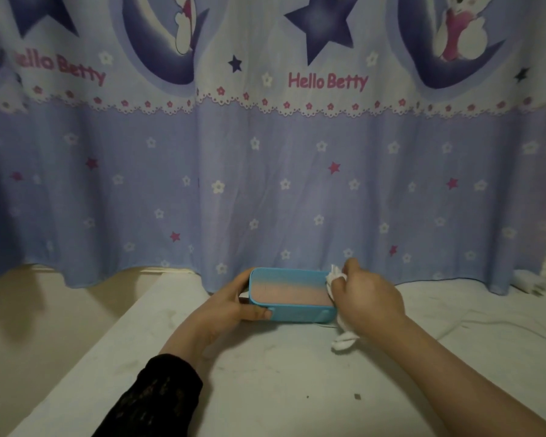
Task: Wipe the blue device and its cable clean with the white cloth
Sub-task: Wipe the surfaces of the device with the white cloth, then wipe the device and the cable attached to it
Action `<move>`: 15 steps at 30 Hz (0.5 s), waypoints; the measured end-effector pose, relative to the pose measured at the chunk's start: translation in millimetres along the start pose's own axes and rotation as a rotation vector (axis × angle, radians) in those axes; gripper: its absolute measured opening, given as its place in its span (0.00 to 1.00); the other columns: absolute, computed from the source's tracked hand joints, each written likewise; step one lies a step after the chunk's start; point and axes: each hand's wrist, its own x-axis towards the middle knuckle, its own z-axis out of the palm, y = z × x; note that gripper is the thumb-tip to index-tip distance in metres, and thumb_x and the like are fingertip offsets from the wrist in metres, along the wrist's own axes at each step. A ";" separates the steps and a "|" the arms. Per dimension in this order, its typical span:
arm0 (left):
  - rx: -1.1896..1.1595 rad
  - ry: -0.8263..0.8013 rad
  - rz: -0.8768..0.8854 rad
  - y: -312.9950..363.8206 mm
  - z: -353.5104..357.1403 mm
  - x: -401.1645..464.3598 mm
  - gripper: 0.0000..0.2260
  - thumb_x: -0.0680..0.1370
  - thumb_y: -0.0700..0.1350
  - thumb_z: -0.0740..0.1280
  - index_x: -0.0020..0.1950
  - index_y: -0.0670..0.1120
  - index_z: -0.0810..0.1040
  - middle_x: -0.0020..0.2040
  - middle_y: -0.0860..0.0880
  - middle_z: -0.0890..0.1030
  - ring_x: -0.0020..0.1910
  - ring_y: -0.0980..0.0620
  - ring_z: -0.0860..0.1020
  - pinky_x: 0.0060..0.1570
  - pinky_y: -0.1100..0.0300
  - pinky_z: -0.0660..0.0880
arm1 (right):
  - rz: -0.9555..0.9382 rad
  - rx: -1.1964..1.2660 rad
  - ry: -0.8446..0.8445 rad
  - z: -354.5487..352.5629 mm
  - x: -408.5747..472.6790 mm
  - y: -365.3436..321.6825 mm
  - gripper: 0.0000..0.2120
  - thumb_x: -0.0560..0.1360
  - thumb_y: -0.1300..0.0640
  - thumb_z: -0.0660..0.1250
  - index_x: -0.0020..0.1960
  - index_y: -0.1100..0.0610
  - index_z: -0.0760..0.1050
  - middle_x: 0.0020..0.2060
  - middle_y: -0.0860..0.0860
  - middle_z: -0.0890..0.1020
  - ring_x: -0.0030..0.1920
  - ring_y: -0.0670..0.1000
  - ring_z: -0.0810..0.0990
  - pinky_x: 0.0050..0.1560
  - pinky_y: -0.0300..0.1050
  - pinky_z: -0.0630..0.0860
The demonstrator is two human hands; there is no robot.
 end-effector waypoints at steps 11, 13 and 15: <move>-0.121 0.010 -0.033 0.6 -4.3 -3.7 0.26 0.64 0.46 0.76 0.61 0.55 0.74 0.57 0.53 0.81 0.53 0.56 0.81 0.45 0.60 0.80 | -0.078 0.287 -0.059 1.7 -8.8 -4.2 0.25 0.73 0.38 0.59 0.67 0.48 0.65 0.51 0.55 0.82 0.52 0.57 0.79 0.47 0.47 0.73; -0.141 0.015 -0.050 1.0 -3.7 -4.4 0.23 0.68 0.46 0.75 0.61 0.53 0.74 0.58 0.51 0.81 0.53 0.54 0.82 0.45 0.60 0.80 | -0.077 0.287 -0.074 -0.8 -9.6 -5.2 0.28 0.72 0.36 0.60 0.67 0.47 0.64 0.51 0.53 0.82 0.52 0.57 0.79 0.45 0.46 0.72; -0.154 0.034 -0.064 1.5 -3.8 -4.5 0.19 0.72 0.45 0.71 0.62 0.51 0.75 0.58 0.48 0.81 0.51 0.52 0.82 0.43 0.61 0.80 | -0.089 0.261 -0.097 -3.0 -10.9 -7.1 0.30 0.70 0.34 0.62 0.67 0.45 0.62 0.51 0.51 0.82 0.51 0.55 0.79 0.43 0.45 0.72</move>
